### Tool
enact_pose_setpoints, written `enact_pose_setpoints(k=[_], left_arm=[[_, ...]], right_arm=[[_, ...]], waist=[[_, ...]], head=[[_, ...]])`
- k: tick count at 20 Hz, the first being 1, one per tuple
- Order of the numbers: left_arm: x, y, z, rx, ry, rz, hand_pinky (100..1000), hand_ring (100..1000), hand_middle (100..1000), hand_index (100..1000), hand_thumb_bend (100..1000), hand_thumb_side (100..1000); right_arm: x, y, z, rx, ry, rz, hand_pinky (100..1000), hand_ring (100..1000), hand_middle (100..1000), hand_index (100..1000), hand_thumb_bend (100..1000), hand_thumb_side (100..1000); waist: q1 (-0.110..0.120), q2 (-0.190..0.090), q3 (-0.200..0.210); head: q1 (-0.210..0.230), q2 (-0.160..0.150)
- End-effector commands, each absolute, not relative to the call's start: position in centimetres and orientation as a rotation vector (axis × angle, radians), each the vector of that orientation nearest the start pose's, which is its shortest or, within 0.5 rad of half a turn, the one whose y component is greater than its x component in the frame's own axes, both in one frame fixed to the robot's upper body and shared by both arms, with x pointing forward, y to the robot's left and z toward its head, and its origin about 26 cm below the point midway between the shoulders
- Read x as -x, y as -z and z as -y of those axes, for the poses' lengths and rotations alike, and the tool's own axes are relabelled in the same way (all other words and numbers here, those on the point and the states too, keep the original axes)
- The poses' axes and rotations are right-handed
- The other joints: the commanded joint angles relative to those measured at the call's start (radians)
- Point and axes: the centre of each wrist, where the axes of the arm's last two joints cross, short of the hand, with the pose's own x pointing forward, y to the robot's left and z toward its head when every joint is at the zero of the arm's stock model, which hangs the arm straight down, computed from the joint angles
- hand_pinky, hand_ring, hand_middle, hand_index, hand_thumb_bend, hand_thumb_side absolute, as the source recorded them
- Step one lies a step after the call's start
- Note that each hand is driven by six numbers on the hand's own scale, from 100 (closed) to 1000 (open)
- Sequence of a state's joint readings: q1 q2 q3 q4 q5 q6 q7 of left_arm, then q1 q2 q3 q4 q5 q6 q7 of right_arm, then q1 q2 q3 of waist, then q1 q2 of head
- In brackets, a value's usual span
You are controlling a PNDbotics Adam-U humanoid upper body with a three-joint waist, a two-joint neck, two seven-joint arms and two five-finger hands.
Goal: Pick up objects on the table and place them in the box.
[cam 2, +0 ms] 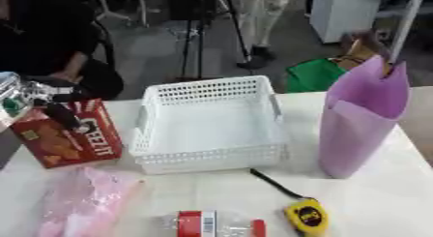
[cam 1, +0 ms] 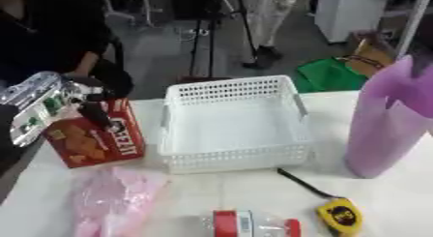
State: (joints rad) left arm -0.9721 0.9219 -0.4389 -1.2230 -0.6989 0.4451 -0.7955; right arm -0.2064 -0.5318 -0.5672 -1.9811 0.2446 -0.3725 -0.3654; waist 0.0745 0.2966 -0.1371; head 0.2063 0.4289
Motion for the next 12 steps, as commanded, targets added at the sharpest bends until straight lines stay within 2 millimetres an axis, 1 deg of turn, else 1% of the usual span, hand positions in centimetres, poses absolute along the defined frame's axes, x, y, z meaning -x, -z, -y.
enact_pose_setpoints(k=[1,4,7,9,10,12], left_arm=[[-41.8,-32.6,-34.0,-0.979,1.135,0.72,1000,1000,1000,1000,471,480],[-41.9,-32.6,-33.9,-0.995,1.136,0.712,1000,1000,999,1000,483,475],[-42.4,-32.0,-34.4,-1.03,1.129,0.666,1000,1000,999,1000,473,465],[-42.9,-31.5,-34.8,-1.036,1.127,0.637,1000,999,999,1000,456,454],[-43.1,-31.3,-35.1,-1.039,1.125,0.623,1000,996,999,1000,428,434],[-43.4,-30.9,-35.8,-1.047,1.114,0.588,1000,996,1000,1000,406,426]], right_arm=[[-24.1,-26.6,42.5,-1.505,0.039,-2.984,749,760,732,715,100,794],[-24.1,-26.6,42.5,-1.496,0.036,-2.991,748,759,731,714,100,797],[-24.1,-26.7,42.4,-1.484,0.031,-2.997,748,759,730,714,100,798],[-24.1,-26.7,42.4,-1.479,0.025,-2.999,748,758,729,714,100,798],[-24.1,-26.7,42.4,-1.477,0.022,-3.0,748,758,728,714,100,799],[-24.1,-26.8,42.4,-1.474,0.018,-3.001,747,758,727,713,100,802]], waist=[[-0.002,-0.014,-0.003],[-0.002,-0.012,-0.005],[-0.002,-0.01,-0.009],[-0.002,-0.008,-0.011],[-0.002,-0.008,-0.012],[-0.002,-0.007,-0.013]], head=[[0.005,-0.014],[0.007,-0.016],[0.012,-0.021],[0.013,-0.022],[0.013,-0.022],[0.014,-0.022]])
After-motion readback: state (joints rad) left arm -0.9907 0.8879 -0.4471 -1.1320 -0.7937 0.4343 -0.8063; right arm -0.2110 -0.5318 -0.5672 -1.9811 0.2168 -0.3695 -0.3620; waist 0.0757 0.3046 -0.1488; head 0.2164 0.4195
